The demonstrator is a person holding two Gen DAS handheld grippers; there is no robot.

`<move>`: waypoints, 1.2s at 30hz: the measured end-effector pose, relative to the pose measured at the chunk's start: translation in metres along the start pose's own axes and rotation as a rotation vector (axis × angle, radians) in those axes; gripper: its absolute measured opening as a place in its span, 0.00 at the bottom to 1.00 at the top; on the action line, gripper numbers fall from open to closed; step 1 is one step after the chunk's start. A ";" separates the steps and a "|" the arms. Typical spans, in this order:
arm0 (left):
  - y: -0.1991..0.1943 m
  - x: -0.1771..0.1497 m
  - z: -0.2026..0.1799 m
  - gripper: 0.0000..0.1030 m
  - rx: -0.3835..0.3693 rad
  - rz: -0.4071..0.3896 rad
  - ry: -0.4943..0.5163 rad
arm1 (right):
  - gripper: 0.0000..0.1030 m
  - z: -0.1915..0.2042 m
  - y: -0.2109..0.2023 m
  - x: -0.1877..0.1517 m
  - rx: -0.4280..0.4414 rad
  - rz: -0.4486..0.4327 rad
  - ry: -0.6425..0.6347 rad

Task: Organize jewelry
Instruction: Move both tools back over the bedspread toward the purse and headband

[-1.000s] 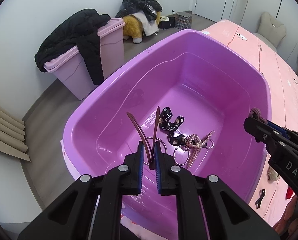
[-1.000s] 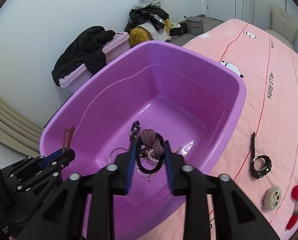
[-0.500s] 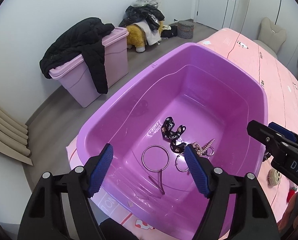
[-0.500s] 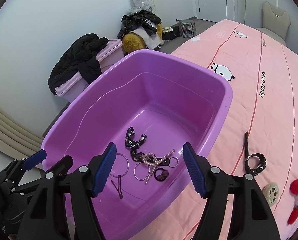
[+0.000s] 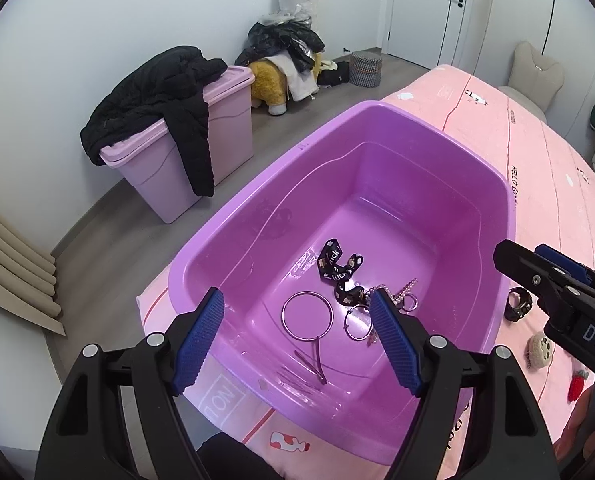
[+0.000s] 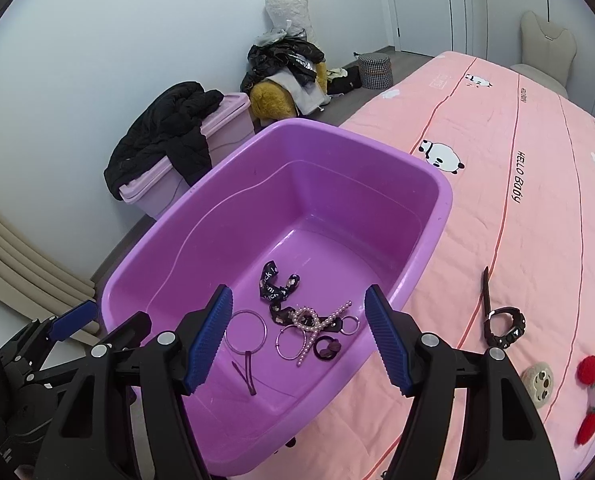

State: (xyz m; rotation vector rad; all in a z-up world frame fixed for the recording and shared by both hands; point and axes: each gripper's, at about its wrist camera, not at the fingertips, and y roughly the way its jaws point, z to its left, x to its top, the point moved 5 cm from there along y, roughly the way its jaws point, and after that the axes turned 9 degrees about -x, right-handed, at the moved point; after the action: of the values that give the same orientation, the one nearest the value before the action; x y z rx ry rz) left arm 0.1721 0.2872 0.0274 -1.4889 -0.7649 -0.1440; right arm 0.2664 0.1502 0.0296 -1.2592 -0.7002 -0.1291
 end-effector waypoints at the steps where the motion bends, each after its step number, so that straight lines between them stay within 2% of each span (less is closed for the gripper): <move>1: -0.003 0.000 -0.001 0.73 -0.002 -0.004 0.000 | 0.64 -0.001 -0.004 -0.001 0.005 -0.003 0.007; 10: -0.030 -0.009 -0.009 0.75 -0.031 -0.039 0.016 | 0.64 -0.006 -0.044 -0.014 0.005 -0.062 0.018; 19: -0.057 -0.025 -0.035 0.77 -0.069 -0.076 0.079 | 0.64 -0.026 -0.080 -0.046 -0.013 -0.103 0.056; 26: -0.072 -0.044 -0.068 0.78 -0.119 -0.084 0.130 | 0.64 -0.060 -0.110 -0.078 -0.044 -0.137 0.131; 36: -0.077 -0.075 -0.126 0.79 -0.210 -0.062 0.226 | 0.64 -0.110 -0.136 -0.130 -0.137 -0.151 0.213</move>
State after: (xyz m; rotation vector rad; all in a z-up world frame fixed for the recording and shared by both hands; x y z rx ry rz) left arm 0.1203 0.1345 0.0644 -1.6141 -0.6270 -0.4431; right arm 0.1470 -0.0306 0.0563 -1.3001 -0.6089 -0.4359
